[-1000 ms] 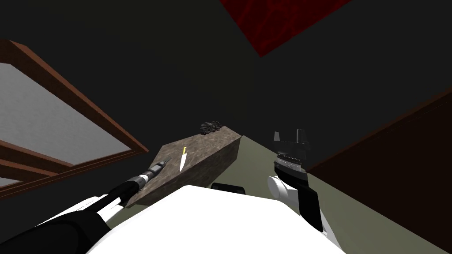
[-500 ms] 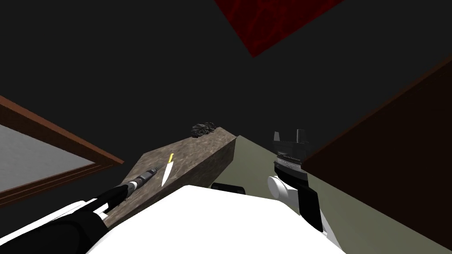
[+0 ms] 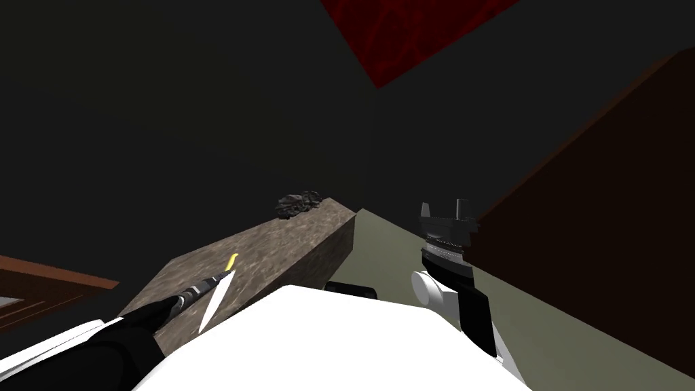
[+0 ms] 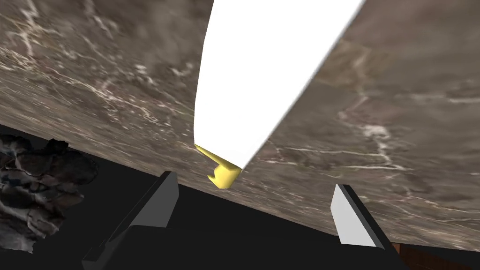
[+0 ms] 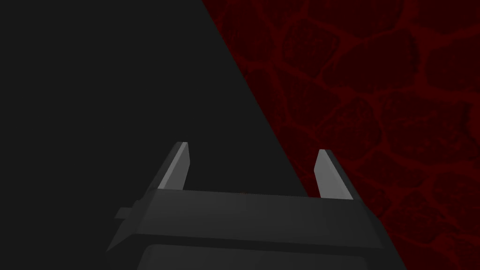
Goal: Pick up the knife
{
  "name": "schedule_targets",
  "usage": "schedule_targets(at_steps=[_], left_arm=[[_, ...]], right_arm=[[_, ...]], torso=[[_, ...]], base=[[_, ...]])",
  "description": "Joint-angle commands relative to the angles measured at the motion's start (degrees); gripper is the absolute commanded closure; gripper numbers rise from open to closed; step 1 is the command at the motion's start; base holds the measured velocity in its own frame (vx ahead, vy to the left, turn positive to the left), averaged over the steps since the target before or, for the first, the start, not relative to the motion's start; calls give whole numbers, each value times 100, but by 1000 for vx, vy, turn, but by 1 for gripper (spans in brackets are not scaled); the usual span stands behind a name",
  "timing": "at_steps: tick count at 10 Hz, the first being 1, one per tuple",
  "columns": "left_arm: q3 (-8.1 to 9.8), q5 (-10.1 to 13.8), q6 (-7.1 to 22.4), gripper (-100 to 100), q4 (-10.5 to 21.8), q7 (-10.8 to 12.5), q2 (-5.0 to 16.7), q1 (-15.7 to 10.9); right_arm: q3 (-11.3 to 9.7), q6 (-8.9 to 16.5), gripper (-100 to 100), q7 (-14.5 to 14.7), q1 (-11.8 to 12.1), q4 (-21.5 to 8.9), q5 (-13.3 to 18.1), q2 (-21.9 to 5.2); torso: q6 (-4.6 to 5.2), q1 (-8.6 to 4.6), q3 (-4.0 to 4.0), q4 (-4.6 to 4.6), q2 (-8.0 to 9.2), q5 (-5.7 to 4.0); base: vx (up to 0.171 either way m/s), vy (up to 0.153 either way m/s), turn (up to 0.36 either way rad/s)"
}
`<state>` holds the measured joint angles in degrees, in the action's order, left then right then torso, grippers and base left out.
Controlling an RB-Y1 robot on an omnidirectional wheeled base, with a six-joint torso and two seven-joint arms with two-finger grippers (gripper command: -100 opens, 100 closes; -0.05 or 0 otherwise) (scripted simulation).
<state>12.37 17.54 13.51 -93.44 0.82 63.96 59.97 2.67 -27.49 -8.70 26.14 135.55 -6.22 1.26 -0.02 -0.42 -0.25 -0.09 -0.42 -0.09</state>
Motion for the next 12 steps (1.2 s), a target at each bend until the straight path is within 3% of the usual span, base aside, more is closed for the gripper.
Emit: schedule_targets(at_steps=[1, 6, 7, 8, 9, 11, 12], left_arm=[[-50, 64, 128, -100, 141, -37, 164, 116], [-336, 151, 668, -100, 536, -192, 535, 383], [-312, 150, 581, -100, 511, -171, 503, 338], [-324, 153, 596, 0, 528, -179, 510, 338], [-448, 59, 530, -100, 720, -232, 326, 169], [-548, -16, 479, -100, 875, -276, 178, 35], [-510, -12, 510, -100, 814, -260, 204, 75]], right_arm=[[0, 0, 0, 0, 0, 0, 0, 0], [1, 0, 0, 0, 0, 0, 0, 0], [1, 0, 0, 0, 0, 0, 0, 0], [1, 0, 0, 0, 0, 0, 0, 0], [1, 0, 0, 0, -1, 0, 0, -1], [2, 0, 0, 0, -1, 0, 0, -1], [2, 0, 0, 0, -1, 0, 0, -1]], torso=[[0, 0, 0, 0, 0, 0], [-5, 10, 6, 2, 13, 1], [-6, 10, 10, 4, 18, 2], [-8, 17, 20, 7, 36, 3], [-8, 24, 29, 11, 51, 4], [-7, 51, 29, 11, 50, 11], [-8, 52, 30, 12, 53, 13]], base=[[144, -77, -111], [118, -55, -97], [45, -21, -13], [9, -4, 3], [30, 37, -91], [28, 63, -68], [-8, 4, -21]])
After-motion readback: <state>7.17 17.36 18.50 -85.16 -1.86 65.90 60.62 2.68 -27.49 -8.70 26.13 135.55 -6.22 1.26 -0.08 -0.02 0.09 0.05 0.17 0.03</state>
